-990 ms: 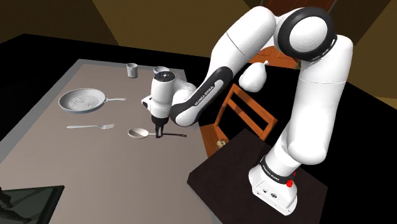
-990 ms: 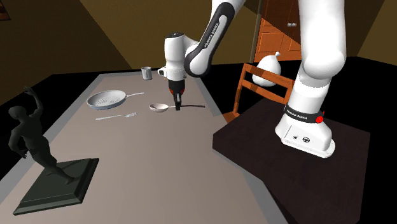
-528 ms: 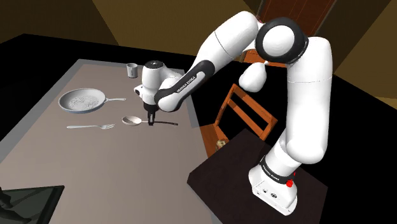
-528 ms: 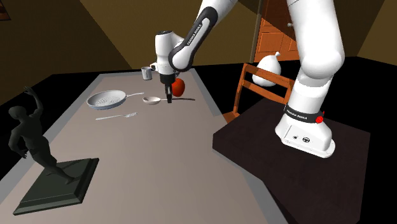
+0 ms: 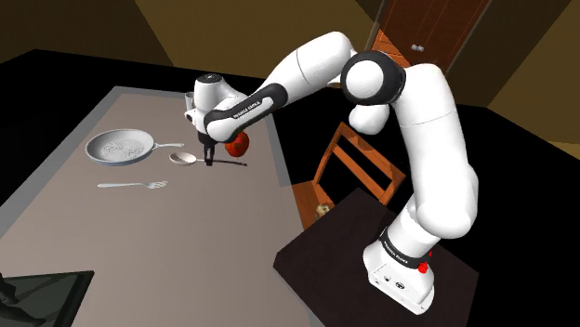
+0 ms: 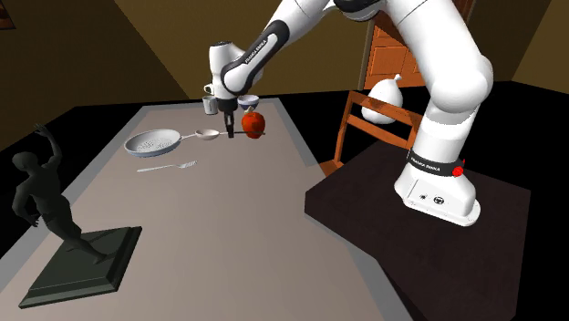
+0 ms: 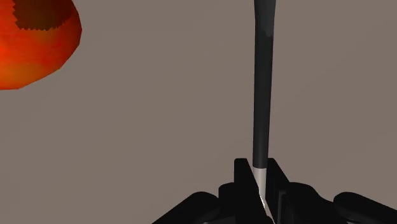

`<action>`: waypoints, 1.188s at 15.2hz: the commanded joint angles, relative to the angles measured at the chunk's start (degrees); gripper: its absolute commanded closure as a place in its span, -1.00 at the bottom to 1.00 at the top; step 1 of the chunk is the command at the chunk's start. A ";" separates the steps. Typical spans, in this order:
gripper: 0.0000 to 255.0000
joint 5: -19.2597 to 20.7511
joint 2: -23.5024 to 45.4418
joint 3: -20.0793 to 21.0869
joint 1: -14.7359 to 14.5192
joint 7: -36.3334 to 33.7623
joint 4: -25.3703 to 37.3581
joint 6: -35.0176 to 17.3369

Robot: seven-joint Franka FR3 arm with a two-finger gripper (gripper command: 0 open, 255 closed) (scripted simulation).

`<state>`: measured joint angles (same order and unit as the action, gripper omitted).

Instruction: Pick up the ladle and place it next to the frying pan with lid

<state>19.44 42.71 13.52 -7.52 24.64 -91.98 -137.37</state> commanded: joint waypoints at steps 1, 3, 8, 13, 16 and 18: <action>1.00 -0.43 3.96 -0.16 0.22 2.09 7.18 3.10; 1.00 -0.86 8.42 -0.33 0.12 4.09 15.36 6.63; 1.00 -1.17 15.90 -0.80 -0.48 6.33 26.74 10.25; 1.00 -0.85 18.68 -1.21 -0.78 6.13 27.84 8.54; 1.00 -0.67 20.49 -1.46 -0.98 6.04 28.76 7.63; 1.00 -0.57 21.75 -1.62 -1.12 6.00 29.49 7.08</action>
<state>18.84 63.56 11.98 -8.59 30.54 -63.29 -130.15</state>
